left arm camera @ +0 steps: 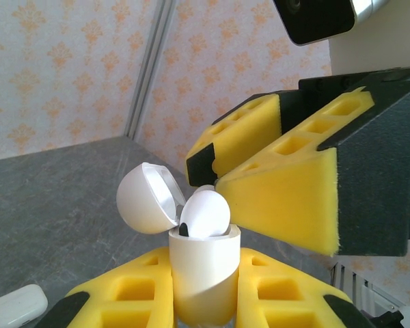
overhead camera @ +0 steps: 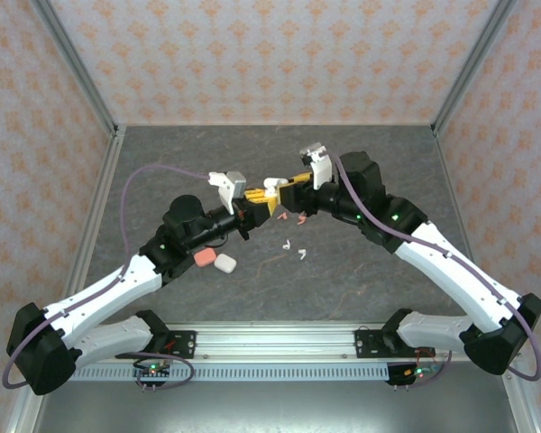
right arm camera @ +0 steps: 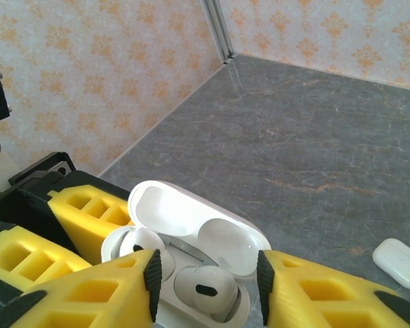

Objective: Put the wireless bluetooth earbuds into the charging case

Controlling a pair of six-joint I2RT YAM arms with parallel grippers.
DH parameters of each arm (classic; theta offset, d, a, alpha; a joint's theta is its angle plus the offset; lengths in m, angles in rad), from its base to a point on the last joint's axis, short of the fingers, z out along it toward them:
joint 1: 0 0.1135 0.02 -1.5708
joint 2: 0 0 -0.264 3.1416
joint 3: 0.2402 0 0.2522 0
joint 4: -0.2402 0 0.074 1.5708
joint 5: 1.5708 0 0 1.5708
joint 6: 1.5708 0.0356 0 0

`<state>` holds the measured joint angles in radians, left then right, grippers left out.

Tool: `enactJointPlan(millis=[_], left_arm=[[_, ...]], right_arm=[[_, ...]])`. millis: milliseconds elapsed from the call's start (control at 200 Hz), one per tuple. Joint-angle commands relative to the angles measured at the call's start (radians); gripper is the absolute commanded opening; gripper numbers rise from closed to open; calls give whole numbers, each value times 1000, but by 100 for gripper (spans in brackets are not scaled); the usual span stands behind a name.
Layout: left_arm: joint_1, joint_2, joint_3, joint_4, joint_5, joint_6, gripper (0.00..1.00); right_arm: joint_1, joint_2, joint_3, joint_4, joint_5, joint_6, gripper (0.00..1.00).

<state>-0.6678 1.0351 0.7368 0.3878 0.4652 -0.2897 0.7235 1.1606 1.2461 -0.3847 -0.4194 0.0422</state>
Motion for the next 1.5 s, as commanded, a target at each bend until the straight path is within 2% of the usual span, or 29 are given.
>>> enactJointPlan(millis=[0, 225, 420, 525, 706, 846, 1496], left_arm=[[-2, -20, -4, 83, -19, -6, 0], [-3, -27, -7, 88, -18, -7, 0], [-3, -41, -11, 91, -17, -6, 0], [-3, -43, -13, 93, -16, -6, 0], [-3, -38, -12, 94, -13, -5, 0], [-3, -33, -10, 99, -10, -6, 0], [-3, -24, -5, 83, -11, -2, 0]], right_arm=[[5, -3, 53, -36, 2, 3, 49], [-9, -17, 114, -62, 53, -11, 69], [-116, -22, 74, -9, -150, 74, 91], [-139, 0, 57, 4, -245, 109, 100], [-138, 60, 65, 36, -442, 143, 99], [-139, 89, 78, 46, -517, 152, 99], [-136, -1, 19, 163, -544, 139, 99]])
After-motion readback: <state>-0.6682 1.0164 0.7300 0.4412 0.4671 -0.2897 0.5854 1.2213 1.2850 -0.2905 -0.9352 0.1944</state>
